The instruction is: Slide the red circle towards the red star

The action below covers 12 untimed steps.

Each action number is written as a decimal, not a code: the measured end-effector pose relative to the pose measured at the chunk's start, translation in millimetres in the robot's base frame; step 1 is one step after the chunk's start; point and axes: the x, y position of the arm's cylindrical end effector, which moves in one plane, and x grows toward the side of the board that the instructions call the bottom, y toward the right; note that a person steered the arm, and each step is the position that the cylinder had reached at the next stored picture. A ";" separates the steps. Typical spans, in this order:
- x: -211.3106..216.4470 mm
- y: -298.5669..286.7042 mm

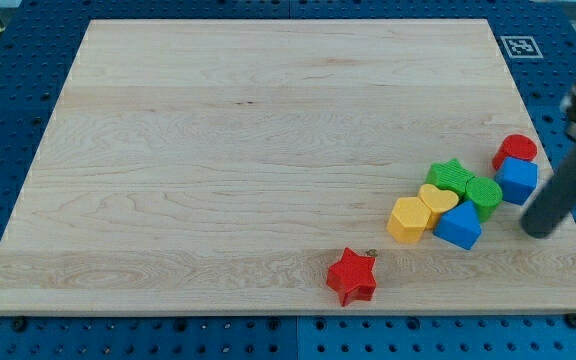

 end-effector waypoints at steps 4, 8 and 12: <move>-90.3 46.6; -116.9 -95.5; -130.5 -271.9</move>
